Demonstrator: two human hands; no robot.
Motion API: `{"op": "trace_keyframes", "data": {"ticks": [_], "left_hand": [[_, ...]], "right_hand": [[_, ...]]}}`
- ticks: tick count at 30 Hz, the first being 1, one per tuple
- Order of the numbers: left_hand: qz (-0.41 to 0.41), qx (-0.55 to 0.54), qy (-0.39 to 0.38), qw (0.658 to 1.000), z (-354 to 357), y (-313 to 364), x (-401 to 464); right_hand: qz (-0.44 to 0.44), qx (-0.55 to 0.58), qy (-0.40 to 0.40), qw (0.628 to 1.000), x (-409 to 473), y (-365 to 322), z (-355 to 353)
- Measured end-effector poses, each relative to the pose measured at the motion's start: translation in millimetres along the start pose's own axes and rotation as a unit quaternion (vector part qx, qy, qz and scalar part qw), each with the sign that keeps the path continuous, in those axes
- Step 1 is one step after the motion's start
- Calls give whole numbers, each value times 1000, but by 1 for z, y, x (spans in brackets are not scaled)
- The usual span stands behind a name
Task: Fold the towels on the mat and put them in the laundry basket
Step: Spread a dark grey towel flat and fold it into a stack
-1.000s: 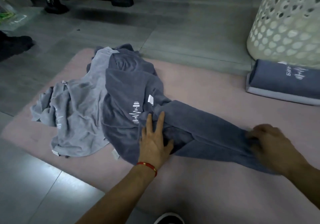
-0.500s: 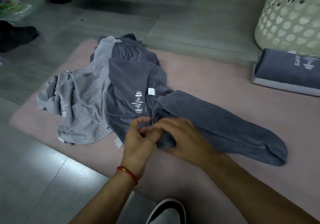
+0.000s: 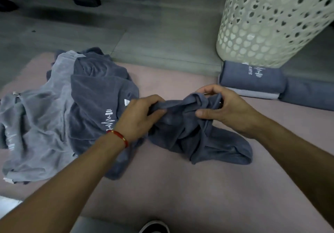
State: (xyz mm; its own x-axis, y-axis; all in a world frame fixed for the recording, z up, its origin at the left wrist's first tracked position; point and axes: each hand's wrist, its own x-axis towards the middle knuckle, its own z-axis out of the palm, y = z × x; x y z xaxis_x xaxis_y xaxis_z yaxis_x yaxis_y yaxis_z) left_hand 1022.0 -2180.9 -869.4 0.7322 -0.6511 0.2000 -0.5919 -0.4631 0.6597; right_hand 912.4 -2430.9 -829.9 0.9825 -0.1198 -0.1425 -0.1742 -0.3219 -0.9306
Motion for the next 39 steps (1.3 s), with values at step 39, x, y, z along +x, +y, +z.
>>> {"op": "trace_keyframes", "data": {"ticks": [39], "left_hand": [[-122, -307, 199, 923, -41, 70, 125]], "right_hand": [[-47, 222, 319, 920, -67, -7, -232]]}}
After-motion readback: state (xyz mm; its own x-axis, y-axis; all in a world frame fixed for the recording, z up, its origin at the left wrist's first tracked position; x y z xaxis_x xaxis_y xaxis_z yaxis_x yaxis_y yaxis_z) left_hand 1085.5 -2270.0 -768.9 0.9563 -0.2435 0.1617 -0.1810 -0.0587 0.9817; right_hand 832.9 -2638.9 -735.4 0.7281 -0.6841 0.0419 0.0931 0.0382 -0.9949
